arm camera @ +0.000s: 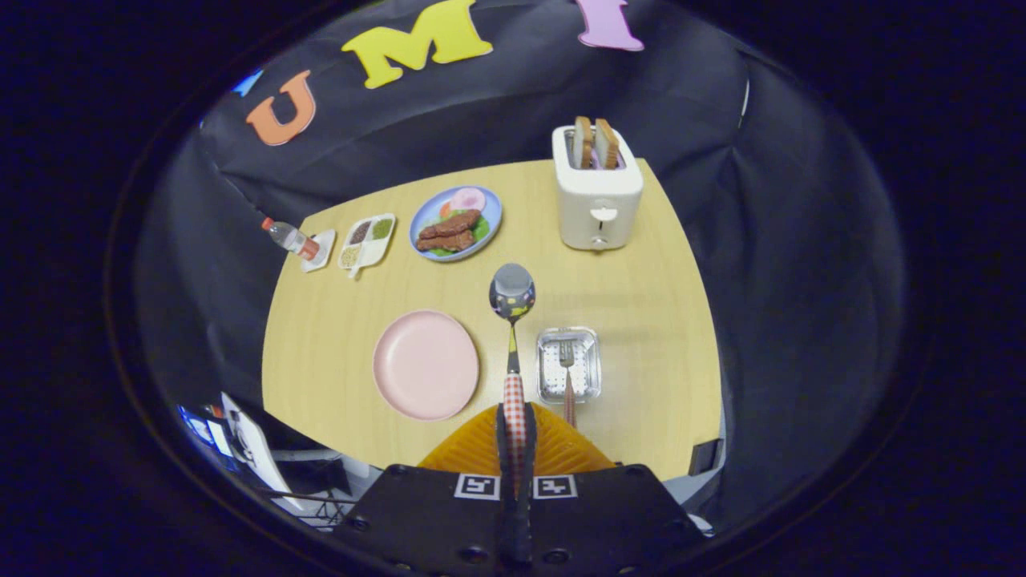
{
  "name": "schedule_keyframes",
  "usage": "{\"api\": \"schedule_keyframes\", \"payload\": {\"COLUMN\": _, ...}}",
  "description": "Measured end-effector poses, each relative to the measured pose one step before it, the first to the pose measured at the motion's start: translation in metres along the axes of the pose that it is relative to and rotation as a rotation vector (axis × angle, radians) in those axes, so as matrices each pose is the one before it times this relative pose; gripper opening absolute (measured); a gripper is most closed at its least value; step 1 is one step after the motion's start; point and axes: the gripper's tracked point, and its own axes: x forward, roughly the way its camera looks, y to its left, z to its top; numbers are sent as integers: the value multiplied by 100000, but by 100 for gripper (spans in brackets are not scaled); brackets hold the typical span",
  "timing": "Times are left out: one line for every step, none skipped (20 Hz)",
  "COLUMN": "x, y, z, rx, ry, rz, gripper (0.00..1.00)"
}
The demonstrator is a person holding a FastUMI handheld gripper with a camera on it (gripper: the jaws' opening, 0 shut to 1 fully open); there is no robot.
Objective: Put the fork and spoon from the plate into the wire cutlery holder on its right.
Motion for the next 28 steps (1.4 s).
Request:
{"api": "schedule_keyframes", "payload": {"x": 246, "y": -977, "z": -221, "rx": 132, "ry": 3240, "rz": -1090, "gripper": 0}}
{"api": "schedule_keyframes", "payload": {"x": 121, "y": -687, "z": -208, "rx": -669, "ry": 3147, "rz": -935, "gripper": 0}}
{"api": "schedule_keyframes", "payload": {"x": 100, "y": -478, "z": -319, "rx": -479, "ry": 3448, "rz": -710, "gripper": 0}}
{"api": "schedule_keyframes", "payload": {"x": 319, "y": -454, "z": -259, "rx": -425, "ry": 3235, "rz": -855, "gripper": 0}}
{"api": "schedule_keyframes", "payload": {"x": 430, "y": -334, "z": -316, "rx": -951, "ry": 3076, "rz": -1365, "gripper": 0}}
{"api": "schedule_keyframes", "payload": {"x": 551, "y": -409, "z": -108, "rx": -562, "ry": 2634, "rz": -1598, "gripper": 0}}
{"api": "schedule_keyframes", "payload": {"x": 251, "y": 42, "z": -145, "rx": -22, "ry": 2730, "rz": -19, "gripper": 0}}
{"api": "schedule_keyframes", "payload": {"x": 206, "y": 172, "z": -41, "rx": 1285, "ry": 2757, "rz": 1335, "gripper": 0}}
{"api": "schedule_keyframes", "payload": {"x": 417, "y": -80, "z": -55, "rx": 2109, "ry": 2638, "rz": 458, "gripper": 0}}
{"api": "schedule_keyframes", "payload": {"x": 449, "y": -55, "z": -75, "rx": 1527, "ry": 2864, "rz": 260, "gripper": 1}}
{"api": "schedule_keyframes", "payload": {"x": 317, "y": 19, "z": -243, "rx": 1141, "ry": 2870, "rz": 148, "gripper": 1}}
{"api": "schedule_keyframes", "payload": {"x": 308, "y": -42, "z": -174, "rx": 1402, "ry": 3043, "rz": -160, "gripper": 0}}
{"api": "schedule_keyframes", "payload": {"x": 471, "y": -72, "z": -129, "rx": 1121, "ry": 2958, "rz": -408, "gripper": 0}}
{"api": "schedule_keyframes", "payload": {"x": 359, "y": 26, "z": -52, "rx": 1204, "ry": 2755, "rz": -199, "gripper": 1}}
{"api": "schedule_keyframes", "payload": {"x": 277, "y": 83, "z": 71, "rx": 1066, "ry": 2407, "rz": 101, "gripper": 0}}
{"api": "schedule_keyframes", "payload": {"x": 234, "y": 50, "z": 141, "rx": 1239, "ry": 2124, "rz": 198, "gripper": 1}}
{"api": "schedule_keyframes", "payload": {"x": 277, "y": 57, "z": 166, "rx": 1496, "ry": 1603, "rz": 21, "gripper": 0}}
{"api": "schedule_keyframes", "payload": {"x": 99, "y": 23, "z": 268, "rx": 1192, "ry": 1188, "rz": -240, "gripper": 0}}
{"api": "schedule_keyframes", "payload": {"x": 155, "y": -8, "z": 153, "rx": 415, "ry": 895, "rz": -570, "gripper": 0}}
{"api": "schedule_keyframes", "payload": {"x": 94, "y": 60, "z": 255, "rx": 243, "ry": 794, "rz": -667, "gripper": 0}}
{"api": "schedule_keyframes", "payload": {"x": 49, "y": 122, "z": 183, "rx": -43, "ry": 764, "rz": -461, "gripper": 0}}
{"api": "schedule_keyframes", "payload": {"x": 115, "y": 32, "z": 245, "rx": -475, "ry": 841, "rz": -283, "gripper": 0}}
{"api": "schedule_keyframes", "payload": {"x": 106, "y": 41, "z": 7, "rx": -675, "ry": 905, "rz": -482, "gripper": 0}}
{"api": "schedule_keyframes", "payload": {"x": 112, "y": 42, "z": 251, "rx": -476, "ry": 1070, "rz": -363, "gripper": 1}}
{"api": "schedule_keyframes", "payload": {"x": 187, "y": 139, "z": 110, "rx": 417, "ry": 818, "rz": -46, "gripper": 1}}
{"api": "schedule_keyframes", "payload": {"x": 83, "y": 87, "z": 238, "rx": 835, "ry": 771, "rz": -91, "gripper": 1}}
{"api": "schedule_keyframes", "payload": {"x": 166, "y": 29, "z": 186, "rx": 488, "ry": 835, "rz": -249, "gripper": 1}}
{"api": "schedule_keyframes", "payload": {"x": 143, "y": -24, "z": 146, "rx": -234, "ry": 805, "rz": -278, "gripper": 1}}
